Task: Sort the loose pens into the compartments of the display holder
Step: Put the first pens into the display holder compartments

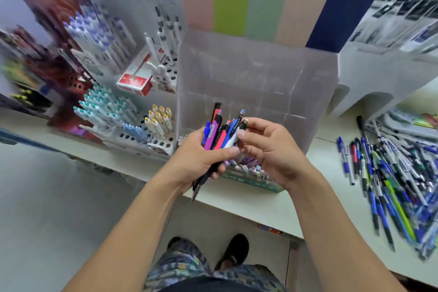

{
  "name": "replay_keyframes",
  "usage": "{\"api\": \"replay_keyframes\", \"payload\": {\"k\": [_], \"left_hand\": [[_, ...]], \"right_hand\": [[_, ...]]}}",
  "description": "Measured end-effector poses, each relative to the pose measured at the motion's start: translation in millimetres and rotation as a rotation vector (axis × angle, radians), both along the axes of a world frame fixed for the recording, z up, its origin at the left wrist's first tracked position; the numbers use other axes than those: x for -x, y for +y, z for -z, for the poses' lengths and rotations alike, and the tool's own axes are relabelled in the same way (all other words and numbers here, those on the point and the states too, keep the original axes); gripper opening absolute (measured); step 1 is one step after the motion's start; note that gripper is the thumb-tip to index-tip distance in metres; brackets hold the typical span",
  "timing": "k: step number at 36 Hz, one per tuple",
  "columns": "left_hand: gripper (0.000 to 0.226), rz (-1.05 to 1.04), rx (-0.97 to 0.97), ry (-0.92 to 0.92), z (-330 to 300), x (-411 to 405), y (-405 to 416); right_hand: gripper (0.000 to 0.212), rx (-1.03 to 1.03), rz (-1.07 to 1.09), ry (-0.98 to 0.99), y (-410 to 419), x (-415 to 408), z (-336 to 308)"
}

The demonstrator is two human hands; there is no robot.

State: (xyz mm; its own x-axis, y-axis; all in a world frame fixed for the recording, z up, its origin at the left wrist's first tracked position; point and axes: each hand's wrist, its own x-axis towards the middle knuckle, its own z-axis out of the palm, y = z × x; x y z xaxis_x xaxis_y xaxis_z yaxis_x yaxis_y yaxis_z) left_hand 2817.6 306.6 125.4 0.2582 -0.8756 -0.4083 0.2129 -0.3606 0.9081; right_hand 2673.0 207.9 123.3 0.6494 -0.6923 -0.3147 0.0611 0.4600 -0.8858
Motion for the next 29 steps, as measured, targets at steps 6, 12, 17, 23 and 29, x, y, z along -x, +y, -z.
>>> {"api": "replay_keyframes", "payload": {"k": [6,12,17,23,29], "left_hand": [[0.012,-0.005,0.036,0.057,-5.7,-13.9,-21.7],[0.015,0.144,0.049,0.031,-17.3,-40.6,-33.8],[0.013,-0.068,0.138,-0.035,-25.6,-71.9,-40.9],[0.015,-0.117,0.174,0.059,-32.1,-112.3,-46.8],[0.011,-0.002,0.147,0.103,-27.4,-127.5,-50.3]], "right_hand": [[0.016,0.043,0.236,-0.04,-7.9,-10.8,-1.2],[0.017,0.097,0.194,-0.019,-14.4,-27.9,-15.6],[0.017,0.321,0.425,-0.003,-23.2,-62.4,-35.9],[0.013,0.787,0.737,0.049,-65.8,-99.5,-76.8],[0.014,1.249,0.471,0.475,-91.6,-157.8,-78.5]]}}
